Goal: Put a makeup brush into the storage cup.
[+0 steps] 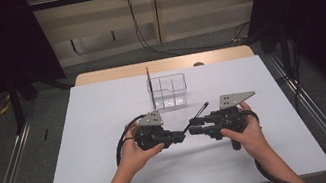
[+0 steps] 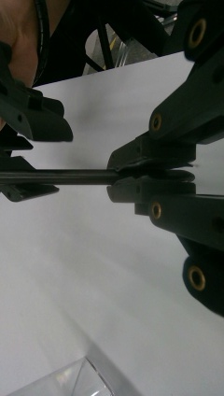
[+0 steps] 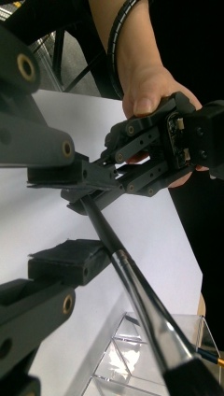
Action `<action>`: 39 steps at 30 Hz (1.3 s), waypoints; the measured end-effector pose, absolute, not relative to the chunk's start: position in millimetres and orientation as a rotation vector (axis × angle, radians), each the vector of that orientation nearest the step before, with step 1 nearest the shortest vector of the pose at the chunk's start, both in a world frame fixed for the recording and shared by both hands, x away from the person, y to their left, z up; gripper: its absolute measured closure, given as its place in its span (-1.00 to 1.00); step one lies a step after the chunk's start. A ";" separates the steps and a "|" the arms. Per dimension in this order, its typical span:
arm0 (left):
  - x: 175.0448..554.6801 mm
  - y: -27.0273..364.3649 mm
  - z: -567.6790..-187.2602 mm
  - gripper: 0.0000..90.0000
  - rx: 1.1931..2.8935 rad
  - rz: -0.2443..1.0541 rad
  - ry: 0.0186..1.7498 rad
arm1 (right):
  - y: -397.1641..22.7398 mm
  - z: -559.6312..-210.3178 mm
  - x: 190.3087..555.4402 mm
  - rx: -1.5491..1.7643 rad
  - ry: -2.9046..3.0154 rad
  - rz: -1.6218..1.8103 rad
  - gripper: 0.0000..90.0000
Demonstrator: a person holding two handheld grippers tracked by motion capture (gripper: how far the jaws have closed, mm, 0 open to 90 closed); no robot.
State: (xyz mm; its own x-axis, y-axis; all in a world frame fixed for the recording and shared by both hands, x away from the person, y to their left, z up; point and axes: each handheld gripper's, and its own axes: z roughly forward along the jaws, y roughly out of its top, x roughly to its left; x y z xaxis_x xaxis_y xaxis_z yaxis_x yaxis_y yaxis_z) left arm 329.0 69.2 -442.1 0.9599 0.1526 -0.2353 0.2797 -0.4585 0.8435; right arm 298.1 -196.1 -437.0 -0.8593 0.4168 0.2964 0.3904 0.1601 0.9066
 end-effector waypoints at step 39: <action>322.3 44.6 -454.1 0.83 1.999 -0.206 0.342 | -191.0 -440.7 301.3 0.913 2.354 1.942 0.88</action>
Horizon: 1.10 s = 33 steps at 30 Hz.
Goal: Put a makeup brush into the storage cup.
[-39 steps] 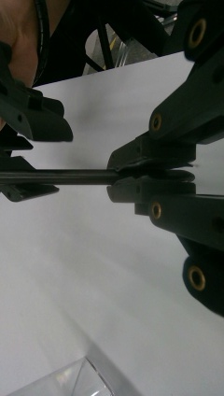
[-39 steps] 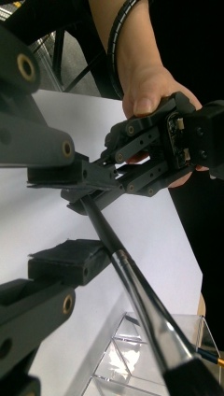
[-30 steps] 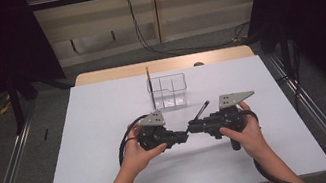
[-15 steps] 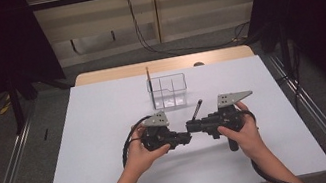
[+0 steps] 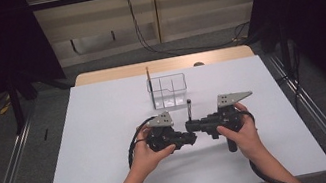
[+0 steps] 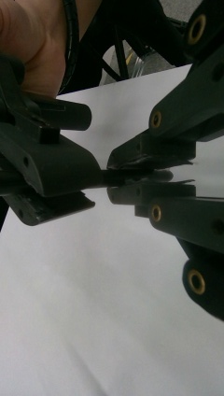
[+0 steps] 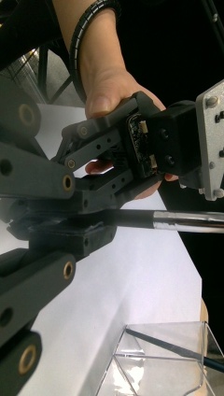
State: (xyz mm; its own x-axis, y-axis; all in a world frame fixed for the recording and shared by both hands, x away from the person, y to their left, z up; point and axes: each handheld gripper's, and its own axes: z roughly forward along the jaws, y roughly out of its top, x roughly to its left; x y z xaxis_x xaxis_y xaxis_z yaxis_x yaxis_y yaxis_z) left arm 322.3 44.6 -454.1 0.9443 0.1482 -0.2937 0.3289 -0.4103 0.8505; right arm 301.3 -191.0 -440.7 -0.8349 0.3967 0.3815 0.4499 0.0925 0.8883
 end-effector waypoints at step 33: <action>332.7 78.0 -439.7 -0.48 1.798 -0.191 0.407 | -197.3 -443.2 298.5 -0.882 -2.315 -1.906 0.88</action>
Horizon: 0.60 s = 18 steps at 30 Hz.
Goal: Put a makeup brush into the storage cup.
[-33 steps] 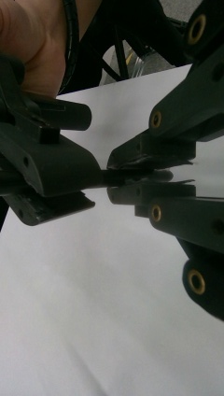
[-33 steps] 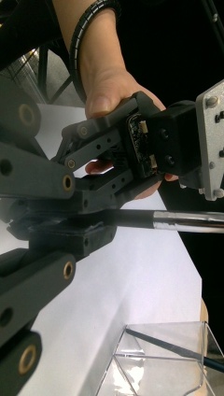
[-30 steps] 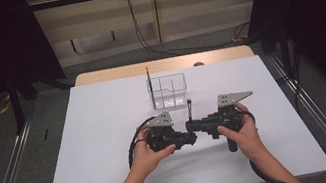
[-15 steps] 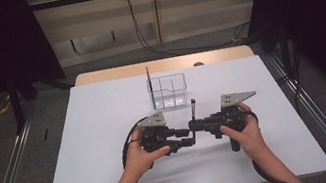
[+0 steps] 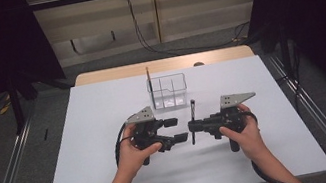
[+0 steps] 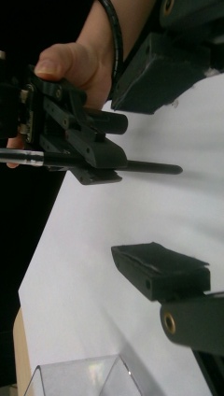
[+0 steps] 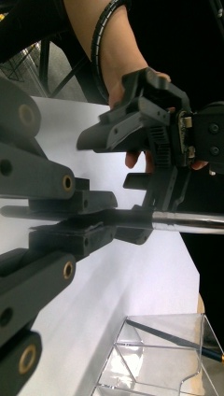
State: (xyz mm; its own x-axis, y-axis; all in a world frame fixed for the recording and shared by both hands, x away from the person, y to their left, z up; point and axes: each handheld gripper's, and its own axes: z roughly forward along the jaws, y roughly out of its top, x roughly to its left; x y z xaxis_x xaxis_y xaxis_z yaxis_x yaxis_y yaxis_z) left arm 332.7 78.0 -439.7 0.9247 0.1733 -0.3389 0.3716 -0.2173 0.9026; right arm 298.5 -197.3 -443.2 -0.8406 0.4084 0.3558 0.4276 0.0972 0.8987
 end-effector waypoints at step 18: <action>339.7 67.8 -434.3 -0.95 1.743 -0.182 0.427 | -195.3 -443.2 298.2 -0.872 -2.329 -1.914 0.88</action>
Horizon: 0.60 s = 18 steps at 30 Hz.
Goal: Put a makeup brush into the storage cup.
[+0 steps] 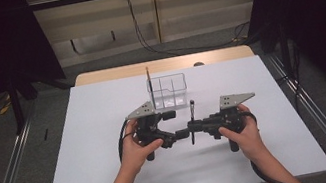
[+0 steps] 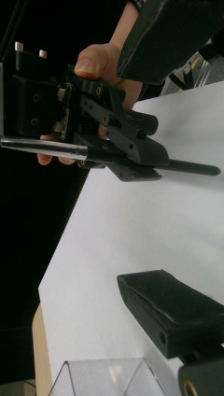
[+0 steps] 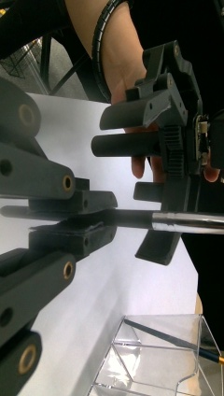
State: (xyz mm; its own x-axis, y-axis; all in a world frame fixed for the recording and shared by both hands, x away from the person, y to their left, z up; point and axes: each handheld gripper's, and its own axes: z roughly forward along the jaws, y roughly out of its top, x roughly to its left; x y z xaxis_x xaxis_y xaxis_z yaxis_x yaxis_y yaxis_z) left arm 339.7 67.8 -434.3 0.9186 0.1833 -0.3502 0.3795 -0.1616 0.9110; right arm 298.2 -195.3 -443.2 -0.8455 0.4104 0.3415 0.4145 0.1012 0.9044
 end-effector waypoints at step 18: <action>343.1 59.8 -425.4 -0.35 1.717 -0.148 0.368 | -193.0 -444.1 297.3 -0.868 -2.356 -1.900 0.88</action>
State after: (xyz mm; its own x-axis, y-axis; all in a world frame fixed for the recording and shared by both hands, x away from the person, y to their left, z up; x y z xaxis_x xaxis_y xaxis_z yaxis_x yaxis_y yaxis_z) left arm 343.1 59.8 -425.4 0.9397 0.1593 -0.3025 0.3247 -0.1389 0.9356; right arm 297.3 -193.0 -444.1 -0.8481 0.4165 0.3274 0.4081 0.1197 0.9051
